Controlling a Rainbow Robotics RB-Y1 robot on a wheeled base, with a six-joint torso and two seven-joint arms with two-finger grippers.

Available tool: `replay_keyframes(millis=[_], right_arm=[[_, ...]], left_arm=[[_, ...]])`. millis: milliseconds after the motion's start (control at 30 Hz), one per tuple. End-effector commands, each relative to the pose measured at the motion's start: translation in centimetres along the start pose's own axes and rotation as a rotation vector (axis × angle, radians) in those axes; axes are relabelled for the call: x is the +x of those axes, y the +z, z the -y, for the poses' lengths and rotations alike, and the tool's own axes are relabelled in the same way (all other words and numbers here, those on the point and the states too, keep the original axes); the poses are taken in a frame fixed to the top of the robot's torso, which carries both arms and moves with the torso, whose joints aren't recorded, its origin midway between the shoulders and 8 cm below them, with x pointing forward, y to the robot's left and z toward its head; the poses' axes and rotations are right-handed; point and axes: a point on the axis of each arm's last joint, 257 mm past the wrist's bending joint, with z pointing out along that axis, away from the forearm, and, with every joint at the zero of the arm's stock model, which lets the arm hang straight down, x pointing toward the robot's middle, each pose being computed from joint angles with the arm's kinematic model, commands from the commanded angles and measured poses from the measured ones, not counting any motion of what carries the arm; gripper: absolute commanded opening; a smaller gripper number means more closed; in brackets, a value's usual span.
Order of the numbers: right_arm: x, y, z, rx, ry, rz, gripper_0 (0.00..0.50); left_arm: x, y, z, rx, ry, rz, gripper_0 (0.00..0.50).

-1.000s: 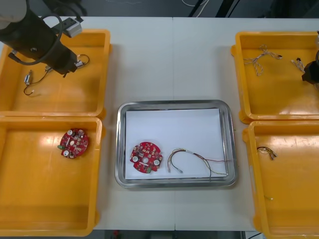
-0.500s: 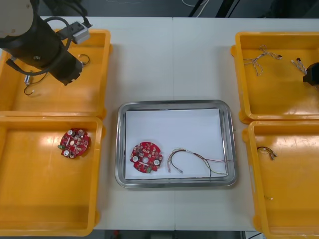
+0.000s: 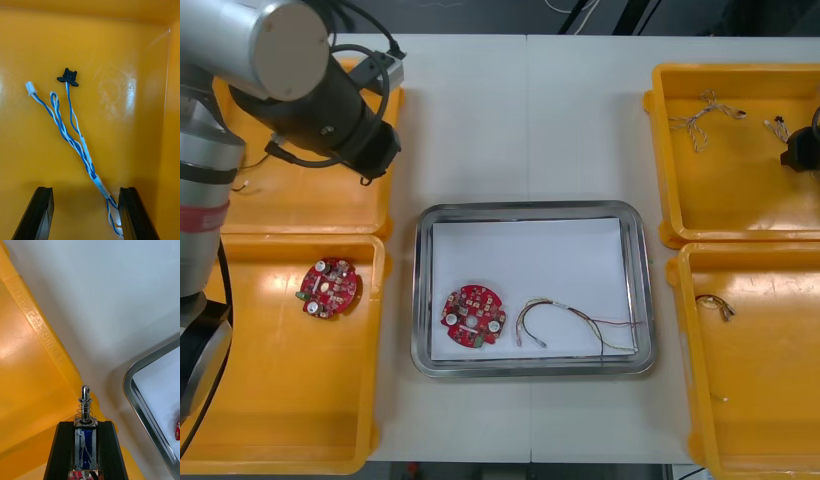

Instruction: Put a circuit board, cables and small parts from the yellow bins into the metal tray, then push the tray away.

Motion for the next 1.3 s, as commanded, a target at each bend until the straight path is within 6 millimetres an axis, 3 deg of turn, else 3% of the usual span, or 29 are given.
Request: replay_keyframes(millis=[33, 300, 667, 967, 1300], right_arm=[[-4.8, -1.9, -1.1, -0.009, -0.027, 0.064, 0.5], [-5.3, -2.2, -1.0, 0.003, -0.049, 0.065, 0.5], [-5.1, -2.0, -1.0, 0.002, -0.035, 0.066, 0.5], [-4.5, -1.5, -0.3, 0.013, -0.015, 0.074, 0.5], [-3.5, -0.7, -0.3, 0.002, 0.013, 0.081, 0.5]], left_arm=[[0.3, 0.9, 3.6, -0.029, -0.092, -0.013, 0.0], [0.4, 1.8, 8.7, 0.008, -0.186, -0.025, 0.0], [1.5, 4.5, 12.8, 0.049, -0.3, -0.026, 0.0], [4.1, 7.3, 13.3, 0.027, -0.302, -0.078, 0.0], [4.3, 11.0, 12.8, 0.018, -0.338, -0.076, 0.0]])
